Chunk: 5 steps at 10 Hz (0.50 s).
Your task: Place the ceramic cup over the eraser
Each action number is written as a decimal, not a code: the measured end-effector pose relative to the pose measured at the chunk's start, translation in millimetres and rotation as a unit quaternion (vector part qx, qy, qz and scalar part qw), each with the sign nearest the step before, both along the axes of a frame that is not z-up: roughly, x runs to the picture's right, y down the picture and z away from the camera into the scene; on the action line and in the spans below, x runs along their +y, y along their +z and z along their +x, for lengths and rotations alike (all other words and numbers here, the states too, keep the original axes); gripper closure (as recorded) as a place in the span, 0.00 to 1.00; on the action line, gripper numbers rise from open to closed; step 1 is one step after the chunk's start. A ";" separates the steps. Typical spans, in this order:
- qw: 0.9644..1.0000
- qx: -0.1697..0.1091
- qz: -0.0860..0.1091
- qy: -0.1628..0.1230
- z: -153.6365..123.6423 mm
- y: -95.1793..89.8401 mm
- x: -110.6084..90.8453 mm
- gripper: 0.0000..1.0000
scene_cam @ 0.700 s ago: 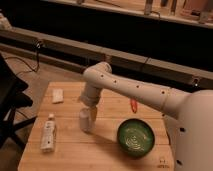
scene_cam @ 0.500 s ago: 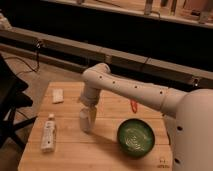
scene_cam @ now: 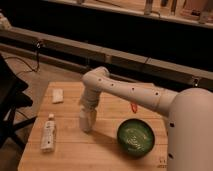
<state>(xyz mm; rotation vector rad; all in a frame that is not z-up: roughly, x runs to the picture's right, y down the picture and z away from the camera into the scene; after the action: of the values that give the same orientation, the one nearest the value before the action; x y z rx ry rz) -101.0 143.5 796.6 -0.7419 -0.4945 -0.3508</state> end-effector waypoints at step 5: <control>1.000 -0.014 -0.013 -0.004 -12.9 0.1 5.8 0.34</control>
<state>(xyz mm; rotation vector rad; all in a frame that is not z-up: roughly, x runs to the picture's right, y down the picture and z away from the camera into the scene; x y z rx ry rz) -113.9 149.4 796.7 -0.7647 -0.5231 -0.3638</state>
